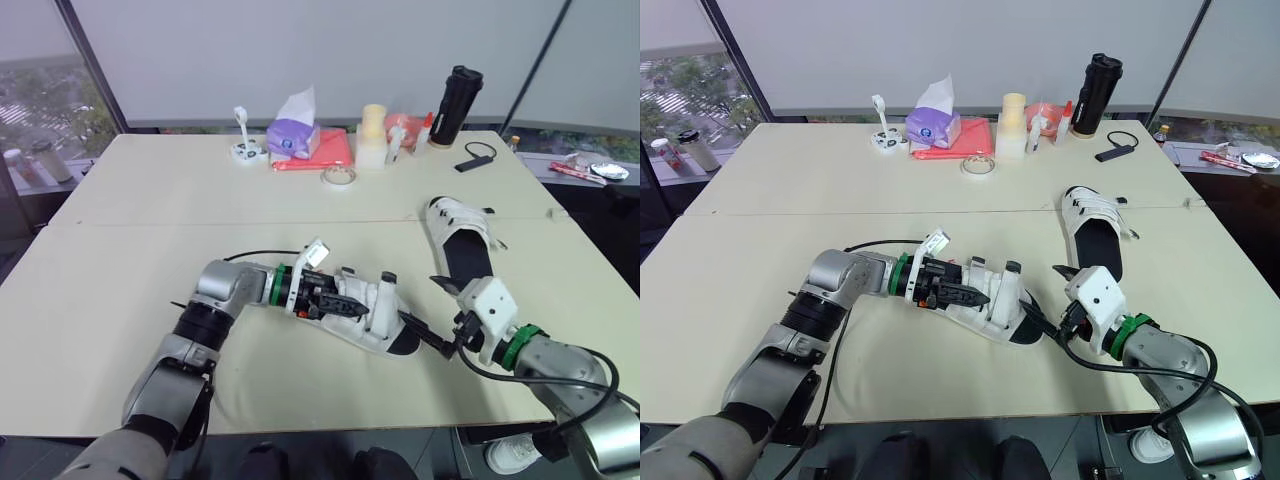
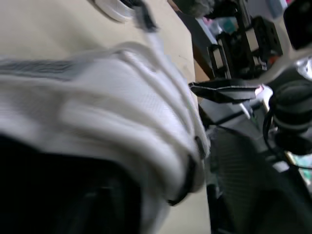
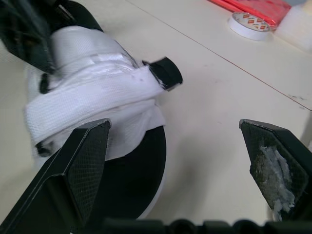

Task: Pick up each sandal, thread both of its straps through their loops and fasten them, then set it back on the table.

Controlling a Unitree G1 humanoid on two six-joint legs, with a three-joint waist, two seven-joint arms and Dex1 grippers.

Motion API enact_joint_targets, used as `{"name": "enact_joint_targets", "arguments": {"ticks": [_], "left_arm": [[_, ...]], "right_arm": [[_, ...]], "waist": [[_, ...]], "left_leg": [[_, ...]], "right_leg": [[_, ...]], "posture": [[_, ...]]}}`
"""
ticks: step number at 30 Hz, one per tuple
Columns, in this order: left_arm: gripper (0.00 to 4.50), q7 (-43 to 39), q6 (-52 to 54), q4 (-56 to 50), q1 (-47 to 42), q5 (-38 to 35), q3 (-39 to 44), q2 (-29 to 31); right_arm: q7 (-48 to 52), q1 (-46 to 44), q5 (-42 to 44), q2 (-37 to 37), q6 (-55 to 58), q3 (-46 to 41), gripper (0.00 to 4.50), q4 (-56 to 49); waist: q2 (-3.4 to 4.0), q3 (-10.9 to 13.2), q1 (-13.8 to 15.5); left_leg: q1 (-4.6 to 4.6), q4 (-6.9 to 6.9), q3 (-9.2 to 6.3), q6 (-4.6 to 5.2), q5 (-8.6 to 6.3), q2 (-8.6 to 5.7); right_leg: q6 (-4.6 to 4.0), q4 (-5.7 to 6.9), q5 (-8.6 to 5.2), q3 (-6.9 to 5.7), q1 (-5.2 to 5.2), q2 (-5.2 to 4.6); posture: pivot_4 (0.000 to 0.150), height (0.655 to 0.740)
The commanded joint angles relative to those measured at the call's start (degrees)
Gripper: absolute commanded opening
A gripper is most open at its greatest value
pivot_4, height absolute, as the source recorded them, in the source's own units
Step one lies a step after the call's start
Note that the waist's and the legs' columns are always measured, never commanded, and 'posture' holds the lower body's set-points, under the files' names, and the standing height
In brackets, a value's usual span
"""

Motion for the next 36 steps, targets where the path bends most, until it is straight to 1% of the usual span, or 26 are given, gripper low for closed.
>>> {"name": "enact_joint_targets", "arguments": {"ticks": [1, 2, 3, 6, 8, 11, 12, 16, 18, 20, 21, 23, 25, 28, 31, 34, 36], "left_arm": [[0.64, -0.06, 0.93, -3.58, 0.37, -2.08, 1.32, 0.71], [0.2, -0.25, 0.96, -4.05, 0.51, -2.2, 1.25, 1.03], [0.04, -0.37, 0.97, -4.36, 0.59, -2.29, 1.2, 1.22], [0.04, 0.97, 2.47, -4.72, 0.38, -3.19, 2.83, 1.47], [0.04, 3.08, 4.09, -4.23, -0.09, -4.53, 5.7, 1.16], [0.04, 9.67, 8.24, -2.8, -1.68, -7.88, 14.19, -1.06], [0.04, 13.33, 9.08, -2.14, -2.36, -9.0, 18.14, -2.47], [0.04, 25.51, 8.87, -2.11, -3.92, -11.17, 28.27, -7.89], [0.04, 40.2, 1.35, 1.09, -7.69, -13.16, 37.98, -14.98], [0.04, 50.08, -7.46, 3.38, -10.55, -13.4, 43.1, -20.81], [0.04, 52.35, -10.92, 4.51, -11.48, -13.81, 44.63, -22.66], [0.04, 55.07, -18.35, 7.53, -13.12, -13.61, 46.31, -25.39], [0.04, 56.34, -28.01, 13.61, -15.64, -12.34, 47.16, -27.32], [0.04, 56.7, -39.27, 23.82, -19.7, -12.76, 48.82, -28.54], [0.04, 61.27, -50.22, 33.14, -22.87, -11.98, 50.69, -28.66], [0.04, 63.59, -57.31, 37.97, -24.83, -12.23, 51.84, -28.19], [0.04, 63.7, -60.03, 39.85, -25.69, -12.92, 52.52, -27.9]], "right_arm": [[-0.22, 0.02, -0.28, 0.45, -1.48, -0.53, 4.5, -0.93], [-0.18, -0.02, -0.33, 0.48, -1.55, -0.52, 4.5, -0.81], [-0.16, -0.05, -0.36, 0.5, -1.61, -0.51, 4.5, -0.73], [-0.06, -0.25, -0.19, 0.49, -1.73, -0.92, 4.5, -0.38], [-0.27, -0.5, 0.37, 0.73, -1.42, -1.72, 4.5, -0.31], [-0.9, -1.19, 2.01, 1.21, -0.53, -3.98, 4.5, -0.09], [-1.05, -1.68, 2.79, 1.36, -0.02, -4.94, 4.5, 0.04], [-0.81, -2.65, 4.52, 1.19, 1.03, -6.65, 4.5, 0.34], [-0.36, -4.49, 4.85, 0.94, 1.31, -6.13, 4.5, 1.25], [0.25, -6.53, 4.65, 0.91, 0.67, -5.08, 4.5, 2.96], [0.59, -7.22, 4.58, 0.96, 0.32, -4.67, 4.5, 3.64], [1.13, -8.36, 4.57, 1.16, 0.01, -4.0, 4.5, 4.43], [1.56, -9.44, 4.47, 1.16, 0.07, -3.08, 4.5, 4.59], [1.67, -10.43, 4.23, 1.11, 0.28, -2.15, 4.5, 4.77], [1.88, -9.84, 3.79, 0.52, 0.42, -1.81, 4.5, 3.88], [1.51, -8.29, 3.91, 0.22, 0.96, -2.47, 4.5, 2.32], [1.06, -7.28, 3.77, 0.2, 1.14, -2.64, 4.5, 1.5]], "waist": [[0.0, 0.0, -0.04], [0.0, 0.0, -0.01], [0.0, 0.0, -0.01], [0.0, 0.0, 0.13], [0.0, 0.0, 0.17], [0.0, 0.0, 0.19], [0.0, 0.0, 0.32], [0.0, 0.0, 0.54], [-0.01, 0.0, 0.59], [-0.07, 0.04, 0.71], [-0.07, 0.04, 0.7], [-0.07, 0.04, 0.6], [-0.06, 0.04, 0.49], [-0.06, 0.03, 0.5], [-0.06, 0.03, 0.72], [-0.07, 0.04, 0.63], [-0.07, 0.04, 0.59]], "left_leg": [[0.0, 0.0, 0.0, 0.0, 0.0, 0.0], [0.0, 0.0, 0.0, 0.0, 0.0, 0.0], [0.0, 0.0, 0.0, 0.0, 0.0, 0.0], [0.0, 0.0, 0.0, 0.0, 0.0, 0.0], [0.0, 0.0, 0.01, 0.0, 0.0, -0.01], [0.0, 0.01, 0.0, 0.0, 0.0, -0.01], [0.0, 0.01, 0.0, 0.0, 0.0, 0.0], [-0.01, 0.05, 0.0, 0.0, 0.0, -0.02], [-0.01, 0.05, -0.01, -0.01, 0.0, -0.02], [-0.02, 0.12, -0.06, -0.01, 0.01, -0.06], [-0.05, 0.14, -0.06, -0.02, 0.01, -0.1], [-0.04, 0.13, -0.05, -0.02, 0.01, -0.16], [-0.03, 0.06, -0.04, -0.01, 0.01, -0.17], [-0.01, 0.0, -0.02, -0.01, 0.01, -0.18], [-0.04, 0.0, -0.02, -0.01, 0.01, -0.21], [-0.06, 0.02, -0.01, -0.01, 0.01, -0.26], [-0.07, 0.0, -0.01, -0.01, 0.01, -0.27]], "right_leg": [[0.0, 0.0, 0.0, 0.0, 0.0, 0.0], [0.0, 0.0, 0.0, 0.0, 0.0, -0.01], [0.0, 0.0, 0.0, 0.0, 0.0, -0.01], [0.0, 0.0, 0.0, 0.0, 0.01, -0.01], [0.0, 0.0, 0.0, 0.0, 0.01, -0.01], [0.0, 0.0, 0.0, 0.0, 0.0, -0.01], [0.0, 0.01, 0.0, 0.0, 0.0, -0.01], [0.01, 0.02, 0.01, 0.0, 0.02, -0.04], [0.01, 0.02, 0.01, 0.0, 0.03, -0.05], [0.1, 0.01, 0.06, 0.0, 0.06, -0.08], [0.16, -0.01, 0.1, 0.0, 0.06, -0.09], [0.18, -0.07, 0.11, 0.02, 0.09, -0.13], [0.18, -0.11, 0.11, 0.02, 0.08, -0.12], [0.19, -0.12, 0.11, 0.04, 0.03, -0.1], [0.19, -0.14, 0.11, 0.03, 0.03, -0.11], [0.22, -0.21, 0.13, 0.04, 0.06, -0.15], [0.23, -0.23, 0.14, 0.04, 0.06, -0.16]], "posture": [[0.15, 0.74], [0.15, 0.74], [0.15, 0.74], [0.15, 0.74], [0.15, 0.74], [0.15, 0.74], [0.15, 0.74], [0.15, 0.74], [0.15, 0.74], [0.15, 0.74], [0.15, 0.74], [0.15, 0.74], [0.15, 0.74], [0.15, 0.74], [0.15, 0.74], [0.15, 0.74], [0.15, 0.74]]}}
